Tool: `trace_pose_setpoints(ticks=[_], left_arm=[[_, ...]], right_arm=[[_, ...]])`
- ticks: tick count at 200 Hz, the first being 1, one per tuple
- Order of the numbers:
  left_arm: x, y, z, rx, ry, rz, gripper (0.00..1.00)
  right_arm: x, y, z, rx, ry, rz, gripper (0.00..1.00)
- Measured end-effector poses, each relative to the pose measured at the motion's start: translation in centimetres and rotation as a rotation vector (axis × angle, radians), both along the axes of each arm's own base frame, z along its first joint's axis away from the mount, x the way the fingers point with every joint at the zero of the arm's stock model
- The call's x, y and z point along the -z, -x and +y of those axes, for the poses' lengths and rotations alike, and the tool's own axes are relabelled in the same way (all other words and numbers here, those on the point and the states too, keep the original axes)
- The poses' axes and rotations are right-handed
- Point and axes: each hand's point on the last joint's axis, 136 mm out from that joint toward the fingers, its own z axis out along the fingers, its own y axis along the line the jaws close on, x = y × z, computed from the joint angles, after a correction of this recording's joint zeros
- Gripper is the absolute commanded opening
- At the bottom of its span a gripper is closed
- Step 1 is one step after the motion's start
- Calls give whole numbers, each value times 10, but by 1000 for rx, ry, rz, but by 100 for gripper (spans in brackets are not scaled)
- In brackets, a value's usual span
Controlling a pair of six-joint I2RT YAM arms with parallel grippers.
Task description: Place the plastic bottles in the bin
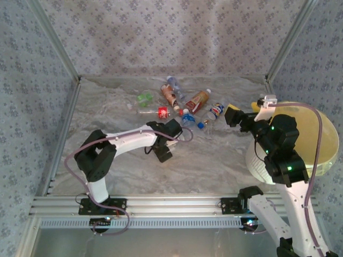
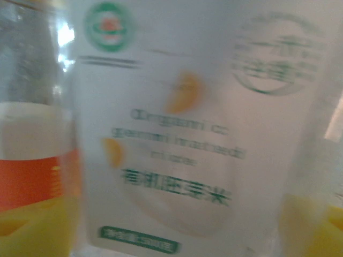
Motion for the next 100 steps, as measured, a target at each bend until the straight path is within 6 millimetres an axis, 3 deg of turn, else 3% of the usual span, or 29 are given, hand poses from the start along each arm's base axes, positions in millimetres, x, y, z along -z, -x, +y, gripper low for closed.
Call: trace_pose_setpoints(ticks=[40,82,100], left_arm=[[-1,-5,-1,-2,1,-24,70],[-7,-9,-4,-17,32,-55,66],[-22,-12,-7,-30,91,-89,66]], right_arm=[[0,0,2,-7,9,-2,100],[2,-1,4,-8,8,4,100],[5,-4,8,-20,-6,22,100]])
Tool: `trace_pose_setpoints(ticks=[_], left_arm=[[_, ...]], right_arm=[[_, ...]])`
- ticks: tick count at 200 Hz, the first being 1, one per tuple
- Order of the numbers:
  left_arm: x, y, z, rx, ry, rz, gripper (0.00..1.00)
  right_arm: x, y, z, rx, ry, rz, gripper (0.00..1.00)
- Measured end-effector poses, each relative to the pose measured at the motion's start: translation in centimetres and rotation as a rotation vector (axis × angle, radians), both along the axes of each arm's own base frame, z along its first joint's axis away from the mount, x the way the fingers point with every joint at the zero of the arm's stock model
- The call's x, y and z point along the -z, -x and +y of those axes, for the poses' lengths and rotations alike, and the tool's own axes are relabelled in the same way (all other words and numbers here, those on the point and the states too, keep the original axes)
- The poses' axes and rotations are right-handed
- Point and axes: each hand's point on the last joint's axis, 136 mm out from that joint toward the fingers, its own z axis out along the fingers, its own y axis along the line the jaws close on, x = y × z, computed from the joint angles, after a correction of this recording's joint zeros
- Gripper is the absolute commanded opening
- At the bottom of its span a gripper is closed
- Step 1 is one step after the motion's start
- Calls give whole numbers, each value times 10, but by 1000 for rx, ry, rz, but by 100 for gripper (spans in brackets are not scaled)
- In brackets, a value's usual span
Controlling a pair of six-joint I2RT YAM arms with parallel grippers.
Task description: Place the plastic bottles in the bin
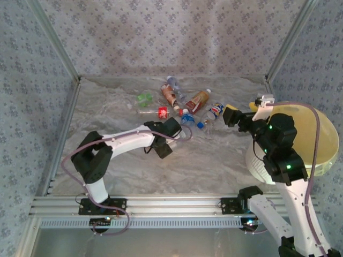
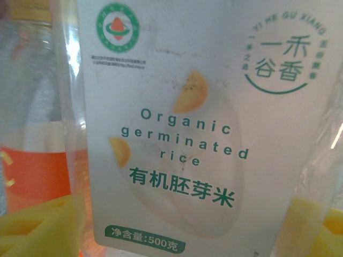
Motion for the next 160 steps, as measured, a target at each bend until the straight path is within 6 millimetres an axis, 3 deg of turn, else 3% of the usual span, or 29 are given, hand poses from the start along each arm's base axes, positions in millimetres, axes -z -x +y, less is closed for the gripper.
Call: trace_pose_setpoints(ticks=[16,45,82,137,160], left_arm=[[-27,-4,-7,-4,93,-54,66],[-92,-12,-23,4,299,-196,66],[-155,-26,-37,5,493,-359,66],[-185,-35,-56,37,620,-423,66],[-189,-41,-54,21,633,-436,66]], right_arm=[[3,-6,9,-27,-25,18,100],[15,-18,36,-99,-65,73,100],[45,-39,72,-181,-101,201,100],[61,-52,142,-380,-167,331,100],[60,-60,148,-363,-168,333,100]])
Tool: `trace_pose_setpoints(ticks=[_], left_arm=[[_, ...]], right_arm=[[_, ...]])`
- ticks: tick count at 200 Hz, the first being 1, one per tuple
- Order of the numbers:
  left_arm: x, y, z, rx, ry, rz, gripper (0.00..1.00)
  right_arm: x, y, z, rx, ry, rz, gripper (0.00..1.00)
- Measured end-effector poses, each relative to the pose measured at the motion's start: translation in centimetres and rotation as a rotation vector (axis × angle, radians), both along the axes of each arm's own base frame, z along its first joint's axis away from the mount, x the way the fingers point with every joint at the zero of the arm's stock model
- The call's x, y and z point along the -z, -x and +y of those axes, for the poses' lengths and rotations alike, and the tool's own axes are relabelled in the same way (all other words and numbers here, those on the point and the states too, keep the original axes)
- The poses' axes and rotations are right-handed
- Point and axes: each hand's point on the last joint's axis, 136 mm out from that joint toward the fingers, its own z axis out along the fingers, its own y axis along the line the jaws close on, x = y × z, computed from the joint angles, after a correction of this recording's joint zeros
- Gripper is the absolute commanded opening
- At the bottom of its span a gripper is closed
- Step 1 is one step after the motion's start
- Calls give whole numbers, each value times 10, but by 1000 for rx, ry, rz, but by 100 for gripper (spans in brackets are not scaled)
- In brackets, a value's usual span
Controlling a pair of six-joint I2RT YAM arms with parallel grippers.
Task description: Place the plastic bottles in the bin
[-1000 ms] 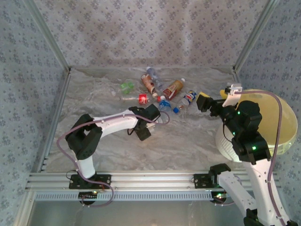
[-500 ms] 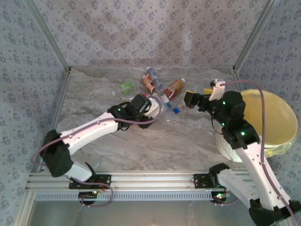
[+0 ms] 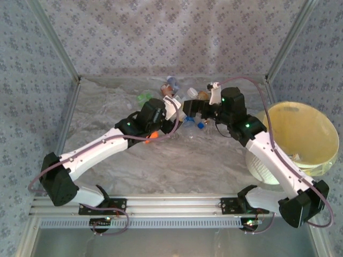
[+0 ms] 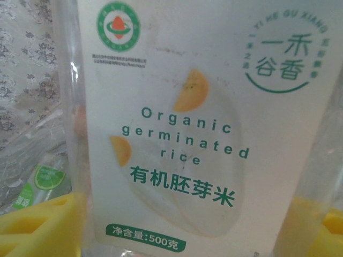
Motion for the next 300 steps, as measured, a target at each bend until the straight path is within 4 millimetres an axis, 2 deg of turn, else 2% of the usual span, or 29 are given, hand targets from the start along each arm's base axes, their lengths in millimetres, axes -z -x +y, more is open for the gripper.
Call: trace_pose_setpoints(ticks=[28,55,99,117,132,147,160,181,187,192,207,220,239,253,272,300], left_arm=[[-4,-3,0,-7,25,-2,66],[-9,-2,-6,7,62,-1,66],[-18,6,-21,74,122,-3,67],[-18,10,-25,100,131,6,67],[-16,11,-26,105,128,13,68],[-14,11,-26,109,124,20,71],[-13,12,-28,119,127,24,78],[-17,14,-33,135,145,37,88],[-19,15,-36,146,155,41,95],[-22,16,-38,157,170,46,98],[-27,17,-40,178,231,87,98],[-32,10,-33,162,284,104,98],[-33,-7,-7,77,334,109,98],[-32,-15,11,17,361,105,98],[-28,-15,26,-37,390,102,98],[-20,-21,48,-123,429,106,98]], right_arm=[[0,-8,3,33,-11,3,85],[0,-12,2,64,-31,17,81],[-2,-17,1,81,-58,22,81],[5,-24,3,89,-49,47,76],[9,-27,6,93,-50,64,68],[8,-25,7,88,-53,64,60],[6,-23,6,83,-48,56,54],[1,-19,-1,87,-39,41,52],[-2,-17,-5,91,-36,36,51],[-5,-16,-9,97,-35,29,51],[-17,-13,-29,128,-23,-12,50],[-35,-13,-62,203,-6,-65,49],[-67,-5,-117,338,36,-162,48],[-93,10,-156,441,76,-241,48],[-119,36,-197,567,141,-329,48],[-136,70,-239,735,263,-376,47]])
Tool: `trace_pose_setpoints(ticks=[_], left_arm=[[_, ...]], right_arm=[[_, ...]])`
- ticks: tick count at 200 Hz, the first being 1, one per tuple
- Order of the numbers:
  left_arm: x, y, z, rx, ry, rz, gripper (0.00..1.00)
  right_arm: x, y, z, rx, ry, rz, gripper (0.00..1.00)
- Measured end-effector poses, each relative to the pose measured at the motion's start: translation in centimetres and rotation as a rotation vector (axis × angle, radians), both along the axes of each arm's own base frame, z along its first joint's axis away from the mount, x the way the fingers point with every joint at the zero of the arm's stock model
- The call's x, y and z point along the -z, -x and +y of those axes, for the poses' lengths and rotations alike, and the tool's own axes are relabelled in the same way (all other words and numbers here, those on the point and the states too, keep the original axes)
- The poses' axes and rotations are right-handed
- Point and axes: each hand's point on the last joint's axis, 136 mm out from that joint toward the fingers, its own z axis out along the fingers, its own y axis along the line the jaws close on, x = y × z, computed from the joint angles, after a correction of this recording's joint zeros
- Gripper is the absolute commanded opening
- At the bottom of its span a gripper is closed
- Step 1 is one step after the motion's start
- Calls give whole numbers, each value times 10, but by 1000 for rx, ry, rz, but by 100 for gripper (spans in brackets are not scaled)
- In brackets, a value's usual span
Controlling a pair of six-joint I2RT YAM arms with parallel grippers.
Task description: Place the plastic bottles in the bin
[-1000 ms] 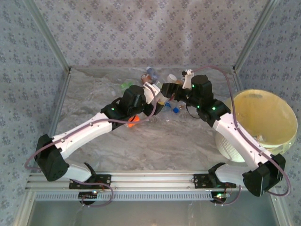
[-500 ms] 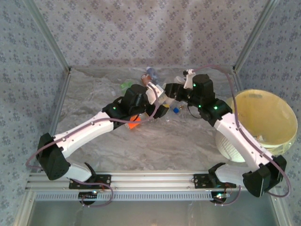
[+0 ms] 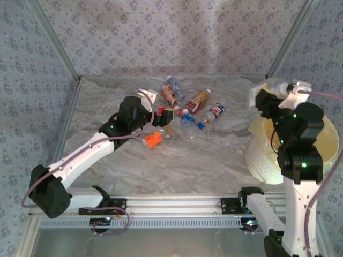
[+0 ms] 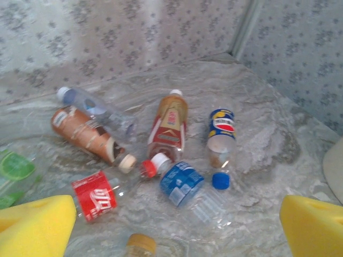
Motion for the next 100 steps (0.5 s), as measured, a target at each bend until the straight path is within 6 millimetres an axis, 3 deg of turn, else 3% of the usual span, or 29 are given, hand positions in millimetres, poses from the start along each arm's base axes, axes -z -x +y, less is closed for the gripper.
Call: trace_pose_setpoints(ticks=[29,67,100], left_arm=[[10,-12,25,-104,26,33,98],[19,-25,52,-215,69,70,98],[22,-36,70,-290,119,95,98]], right_arm=[[11,16,-36,185,82,67,46],[44,36,-86,453,151,222,46],[80,57,-113,621,183,312,47]])
